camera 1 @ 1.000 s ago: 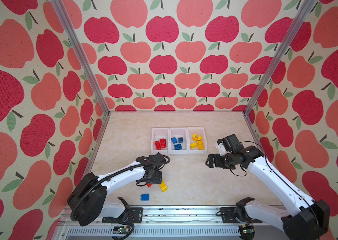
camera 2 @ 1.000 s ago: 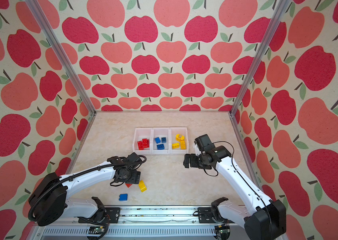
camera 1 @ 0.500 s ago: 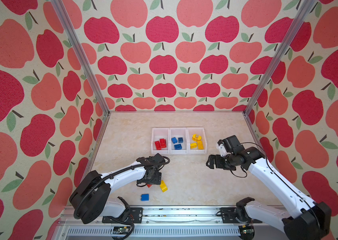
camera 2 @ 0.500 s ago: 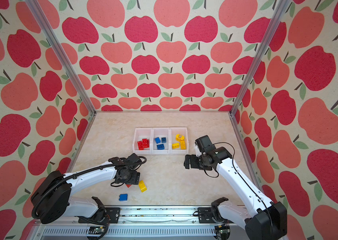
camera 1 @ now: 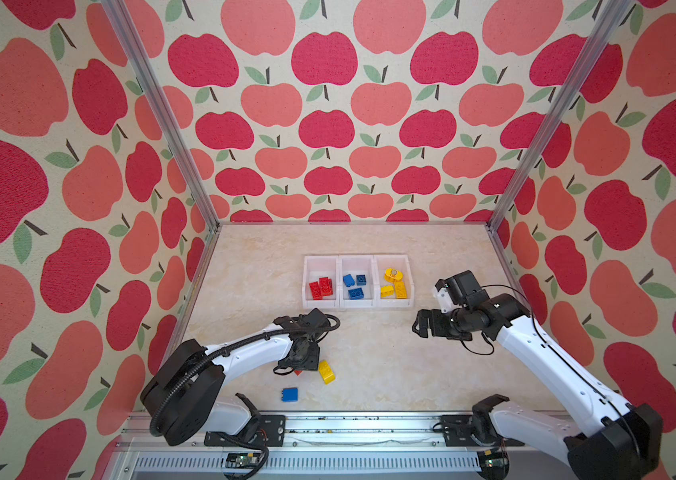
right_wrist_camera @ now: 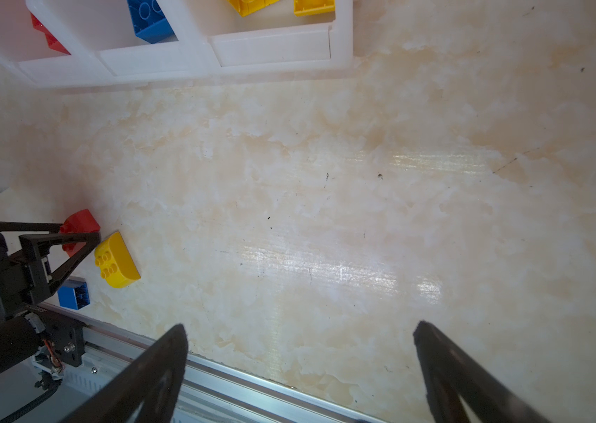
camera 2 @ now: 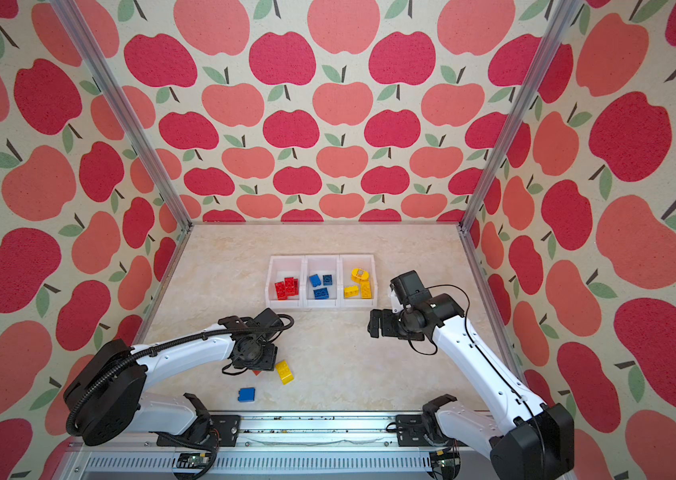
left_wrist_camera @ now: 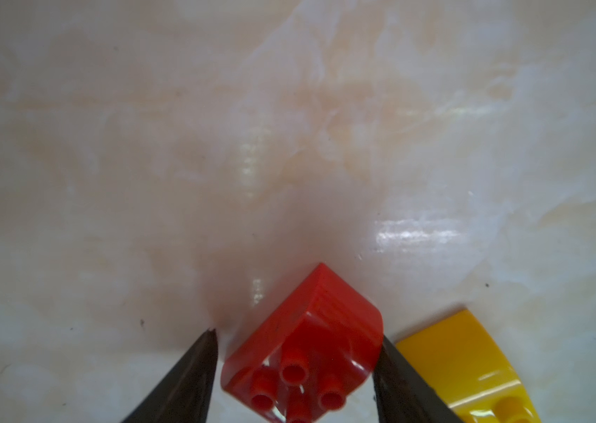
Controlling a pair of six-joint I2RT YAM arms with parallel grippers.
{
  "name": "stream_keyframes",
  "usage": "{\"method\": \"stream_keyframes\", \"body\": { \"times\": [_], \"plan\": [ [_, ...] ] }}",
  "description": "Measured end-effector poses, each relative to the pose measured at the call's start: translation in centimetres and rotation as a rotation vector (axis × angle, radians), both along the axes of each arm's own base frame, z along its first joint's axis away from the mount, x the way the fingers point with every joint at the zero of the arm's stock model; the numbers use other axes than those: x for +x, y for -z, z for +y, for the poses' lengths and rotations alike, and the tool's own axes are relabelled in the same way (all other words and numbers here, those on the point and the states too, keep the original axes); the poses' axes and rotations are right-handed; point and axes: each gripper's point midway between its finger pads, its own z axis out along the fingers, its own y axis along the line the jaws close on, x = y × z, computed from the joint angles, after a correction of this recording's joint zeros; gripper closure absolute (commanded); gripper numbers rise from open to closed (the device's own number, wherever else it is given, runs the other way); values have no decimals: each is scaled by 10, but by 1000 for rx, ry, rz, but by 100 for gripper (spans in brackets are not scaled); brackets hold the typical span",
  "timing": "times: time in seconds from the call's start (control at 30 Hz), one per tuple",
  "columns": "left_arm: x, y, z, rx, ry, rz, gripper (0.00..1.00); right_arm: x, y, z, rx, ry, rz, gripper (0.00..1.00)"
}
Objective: Sort the legos into containers by color
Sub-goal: 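Lower the left gripper over the curved red brick and close on it, then lift the red brick and carry it over the red compartment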
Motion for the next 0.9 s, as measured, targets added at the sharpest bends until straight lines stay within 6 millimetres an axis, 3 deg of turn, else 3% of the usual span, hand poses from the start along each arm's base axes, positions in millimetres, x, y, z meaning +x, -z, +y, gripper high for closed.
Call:
{"method": "stream_keyframes", "body": {
  "times": [0.63,0.9],
  "plan": [
    [0,2,-6,-14,-16,5,72,-5,2,-4,-3,6,-7,1],
    [0,-2,-1,2,-19,-5,79,-6,3,-5,-4,15,-4,1]
  ]
}}
